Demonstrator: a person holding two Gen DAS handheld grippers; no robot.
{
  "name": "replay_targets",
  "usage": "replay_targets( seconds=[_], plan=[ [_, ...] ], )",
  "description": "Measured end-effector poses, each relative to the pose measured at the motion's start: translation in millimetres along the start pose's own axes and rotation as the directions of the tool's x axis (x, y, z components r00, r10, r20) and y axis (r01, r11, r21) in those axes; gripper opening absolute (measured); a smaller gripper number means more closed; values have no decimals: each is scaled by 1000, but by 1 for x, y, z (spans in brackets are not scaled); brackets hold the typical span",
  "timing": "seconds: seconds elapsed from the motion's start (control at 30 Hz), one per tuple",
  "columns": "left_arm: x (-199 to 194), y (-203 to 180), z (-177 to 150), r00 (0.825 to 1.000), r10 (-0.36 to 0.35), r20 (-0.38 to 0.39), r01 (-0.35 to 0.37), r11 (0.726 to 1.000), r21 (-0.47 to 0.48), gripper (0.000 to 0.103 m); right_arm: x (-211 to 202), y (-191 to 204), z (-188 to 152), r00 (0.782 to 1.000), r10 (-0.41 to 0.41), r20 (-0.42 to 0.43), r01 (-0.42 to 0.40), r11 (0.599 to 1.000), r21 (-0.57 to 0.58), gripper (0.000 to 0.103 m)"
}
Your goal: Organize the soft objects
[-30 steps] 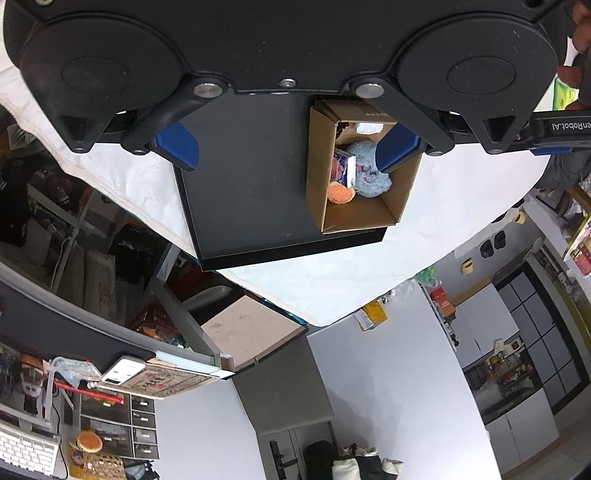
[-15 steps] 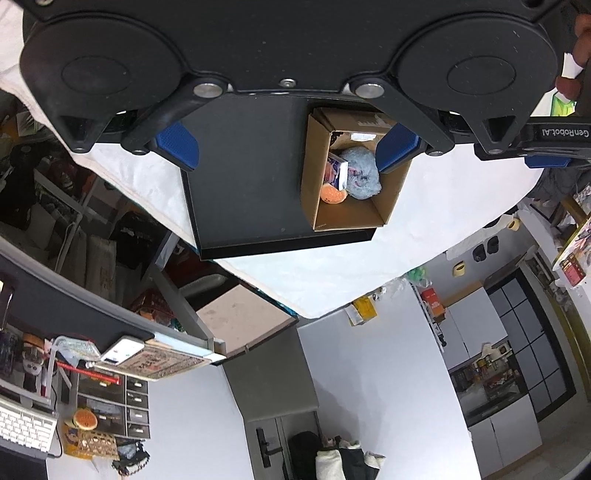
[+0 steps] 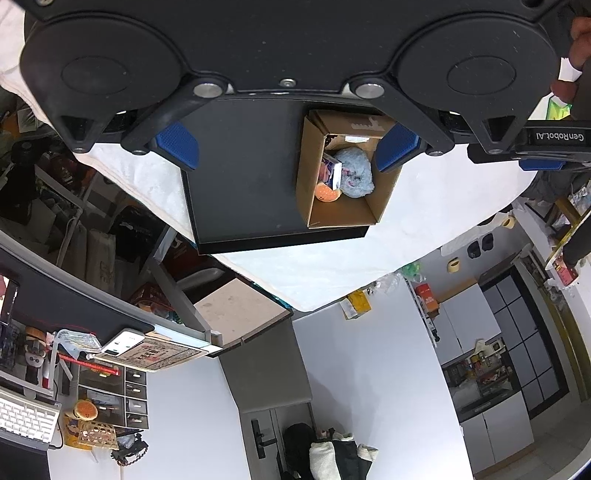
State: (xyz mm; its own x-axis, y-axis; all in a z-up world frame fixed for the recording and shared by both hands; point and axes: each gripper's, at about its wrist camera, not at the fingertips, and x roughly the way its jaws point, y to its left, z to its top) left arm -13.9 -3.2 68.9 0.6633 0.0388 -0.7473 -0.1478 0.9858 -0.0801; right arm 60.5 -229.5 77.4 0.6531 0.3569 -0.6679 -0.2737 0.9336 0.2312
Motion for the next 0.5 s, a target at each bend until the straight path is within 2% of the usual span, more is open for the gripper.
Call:
replay_targets(
  seconds=[0.5],
  plan=[
    [-4,-3,-3,1000,4,6,-4,1000,5,99,-2,-2,-2,1000,14,1,-14,1000,3,103]
  ],
)
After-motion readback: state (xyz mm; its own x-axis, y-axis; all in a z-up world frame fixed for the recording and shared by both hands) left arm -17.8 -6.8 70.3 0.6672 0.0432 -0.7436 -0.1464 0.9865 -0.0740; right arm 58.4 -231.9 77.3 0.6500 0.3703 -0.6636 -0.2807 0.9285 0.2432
